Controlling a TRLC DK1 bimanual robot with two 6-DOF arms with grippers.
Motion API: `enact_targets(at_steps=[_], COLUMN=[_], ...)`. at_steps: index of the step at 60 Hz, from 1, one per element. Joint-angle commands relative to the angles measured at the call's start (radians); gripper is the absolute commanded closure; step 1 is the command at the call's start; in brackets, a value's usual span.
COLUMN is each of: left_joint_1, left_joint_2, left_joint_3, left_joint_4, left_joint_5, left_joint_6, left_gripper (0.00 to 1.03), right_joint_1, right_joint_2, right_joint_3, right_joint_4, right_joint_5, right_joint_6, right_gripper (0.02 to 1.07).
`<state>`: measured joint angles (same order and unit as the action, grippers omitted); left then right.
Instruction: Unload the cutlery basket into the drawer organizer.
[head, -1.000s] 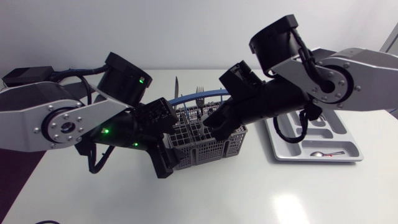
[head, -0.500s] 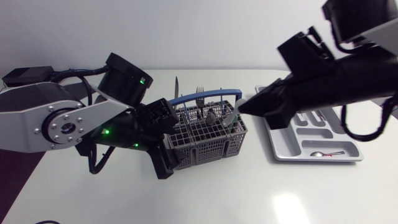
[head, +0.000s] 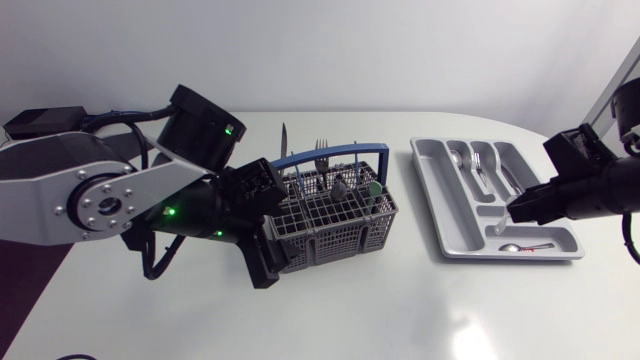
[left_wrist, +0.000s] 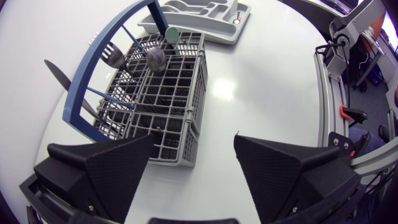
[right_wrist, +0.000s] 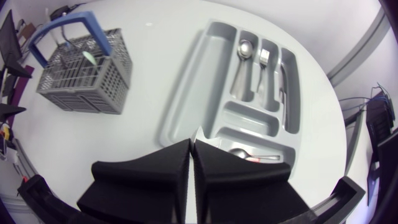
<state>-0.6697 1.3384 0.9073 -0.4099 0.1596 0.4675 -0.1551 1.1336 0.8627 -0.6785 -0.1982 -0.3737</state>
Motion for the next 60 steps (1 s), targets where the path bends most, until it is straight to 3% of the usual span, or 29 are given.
enact_targets(at_steps=[1, 10, 25, 39, 45, 48, 60], left_joint_1=[-0.005, -0.013, -0.027, -0.041, -0.041, -0.039, -0.027], left_joint_2=[0.016, 0.018, 0.025, 0.027, 0.025, 0.022, 0.005], left_joint_3=[0.013, 0.025, 0.041, 0.047, 0.044, 0.041, 0.027], left_joint_4=[0.006, -0.003, -0.012, -0.018, -0.02, -0.023, -0.027], left_joint_5=[0.012, 0.012, 0.011, 0.009, 0.008, 0.008, 0.008], left_joint_6=[0.007, 0.003, -0.003, -0.012, -0.013, -0.013, -0.01], left_gripper=[0.14, 0.14, 0.14, 0.14, 0.14, 0.14, 0.14], right_joint_1=[-0.032, -0.081, -0.182, -0.15, -0.116, -0.109, -0.086], right_joint_2=[0.041, 0.141, 0.387, 0.531, 0.517, 0.485, 0.305], right_joint_3=[-0.051, -0.077, -0.059, -0.054, -0.06, -0.068, -0.117], right_joint_4=[0.065, 0.178, 0.385, 0.485, 0.485, 0.471, 0.402], right_joint_5=[0.069, 0.177, 0.243, 0.293, 0.296, 0.296, 0.293], right_joint_6=[-0.028, -0.031, -0.05, -0.027, -0.005, -0.002, -0.01], right_gripper=[1.01, 1.01, 1.01, 0.97, 0.7, 0.63, 0.61])
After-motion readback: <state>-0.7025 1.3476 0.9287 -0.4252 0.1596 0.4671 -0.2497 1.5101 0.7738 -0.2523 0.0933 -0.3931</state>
